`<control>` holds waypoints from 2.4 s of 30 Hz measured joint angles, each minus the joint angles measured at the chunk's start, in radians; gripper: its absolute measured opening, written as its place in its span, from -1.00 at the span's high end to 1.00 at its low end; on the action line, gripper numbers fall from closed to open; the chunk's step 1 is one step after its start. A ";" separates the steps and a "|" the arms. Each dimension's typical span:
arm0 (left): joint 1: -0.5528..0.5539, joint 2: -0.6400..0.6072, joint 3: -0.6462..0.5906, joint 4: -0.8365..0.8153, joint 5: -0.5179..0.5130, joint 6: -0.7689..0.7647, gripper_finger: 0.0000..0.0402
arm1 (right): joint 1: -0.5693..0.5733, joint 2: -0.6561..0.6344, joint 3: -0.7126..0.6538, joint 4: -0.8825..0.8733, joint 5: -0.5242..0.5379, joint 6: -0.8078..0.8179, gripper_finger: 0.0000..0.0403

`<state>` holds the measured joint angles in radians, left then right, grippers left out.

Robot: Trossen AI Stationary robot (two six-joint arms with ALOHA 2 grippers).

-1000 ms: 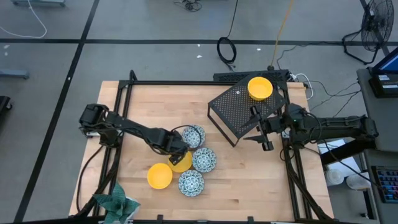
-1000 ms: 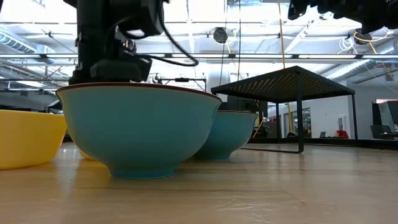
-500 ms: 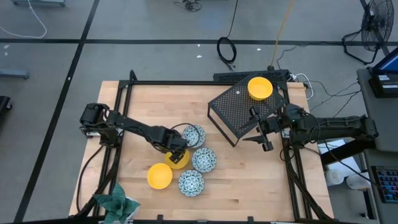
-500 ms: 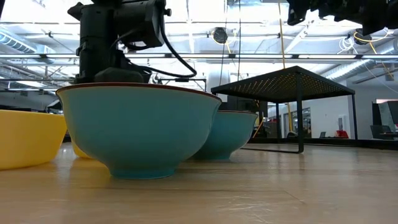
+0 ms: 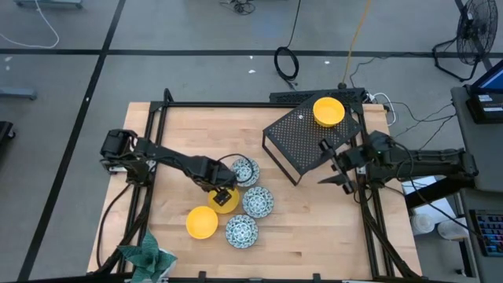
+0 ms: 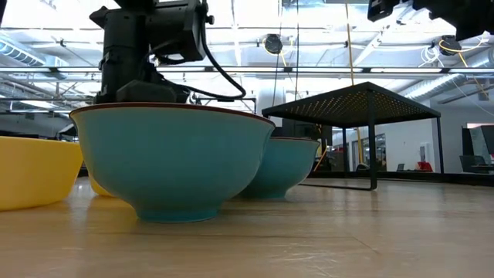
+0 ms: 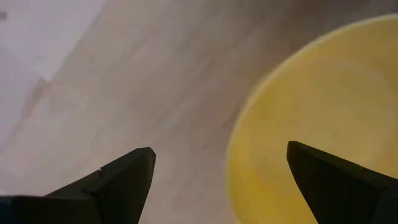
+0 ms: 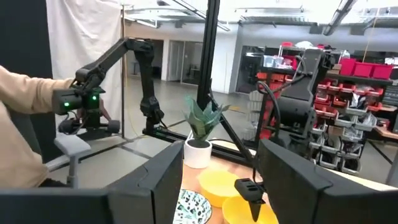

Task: Pick & Place Mini bowls
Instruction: Stack the top yellow bowl on the yellow bowl on the shelf

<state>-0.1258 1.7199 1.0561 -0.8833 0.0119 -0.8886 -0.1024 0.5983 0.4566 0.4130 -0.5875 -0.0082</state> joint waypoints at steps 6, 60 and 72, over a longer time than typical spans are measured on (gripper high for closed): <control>0.014 0.000 0.000 -0.049 -0.018 0.013 -0.82 | 0.000 -0.033 -0.019 0.002 -0.071 0.002 0.04; 0.065 0.000 0.000 -0.045 0.066 0.075 0.63 | 0.000 -0.063 -0.035 0.008 -0.069 0.128 0.04; 0.065 0.000 0.000 0.031 0.073 0.111 0.64 | 0.000 -0.060 -0.035 0.031 -0.069 0.119 0.04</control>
<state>-0.0604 1.7199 1.0561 -0.8523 0.0848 -0.7774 -0.1024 0.5381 0.4217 0.4442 -0.6563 0.1109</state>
